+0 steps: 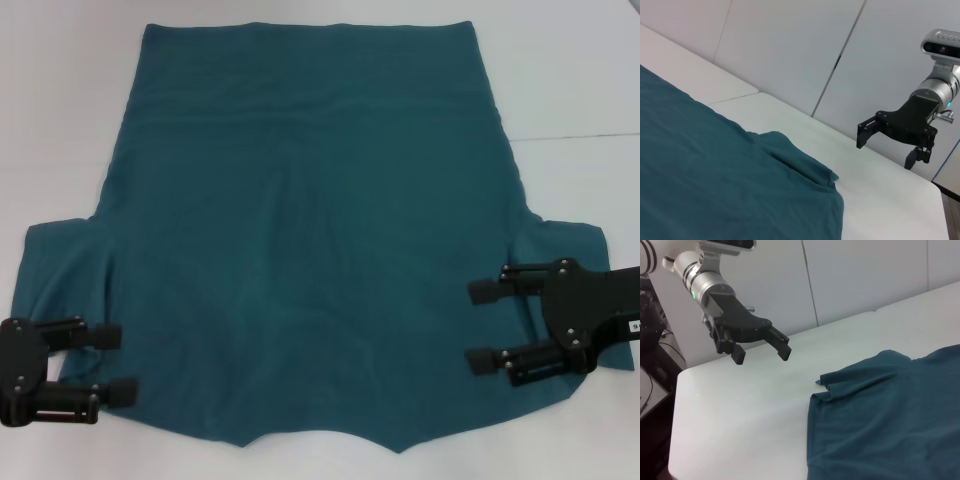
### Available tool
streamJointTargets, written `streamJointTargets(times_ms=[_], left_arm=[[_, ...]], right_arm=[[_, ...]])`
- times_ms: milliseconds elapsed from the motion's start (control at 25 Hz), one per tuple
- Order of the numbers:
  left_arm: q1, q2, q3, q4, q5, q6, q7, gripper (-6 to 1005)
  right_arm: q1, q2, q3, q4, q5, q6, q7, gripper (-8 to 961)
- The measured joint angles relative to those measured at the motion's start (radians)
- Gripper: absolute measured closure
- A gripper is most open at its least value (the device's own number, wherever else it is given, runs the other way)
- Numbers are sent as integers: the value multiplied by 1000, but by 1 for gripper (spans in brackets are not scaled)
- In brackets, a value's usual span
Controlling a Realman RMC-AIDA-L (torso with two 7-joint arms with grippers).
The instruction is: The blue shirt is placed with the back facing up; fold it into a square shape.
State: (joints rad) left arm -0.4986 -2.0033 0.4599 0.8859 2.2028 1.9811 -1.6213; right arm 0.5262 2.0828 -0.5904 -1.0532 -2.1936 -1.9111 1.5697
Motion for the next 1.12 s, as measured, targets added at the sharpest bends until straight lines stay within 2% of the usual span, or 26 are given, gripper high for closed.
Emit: streamJointTargets(times_ms=[640,840,1120], left_arm=[[3,-3,11,-2,0,-13,-19,95],[13,-4,7,70,2,-17,-158,95],[34,-14,2,203,110,-162,-391,94]], right_arm=[[9,2,-5,10,0,1,3,27],[10,-2,-5,9,0,2,13,26],[25,-1,-5,9,-8,6,17,28]])
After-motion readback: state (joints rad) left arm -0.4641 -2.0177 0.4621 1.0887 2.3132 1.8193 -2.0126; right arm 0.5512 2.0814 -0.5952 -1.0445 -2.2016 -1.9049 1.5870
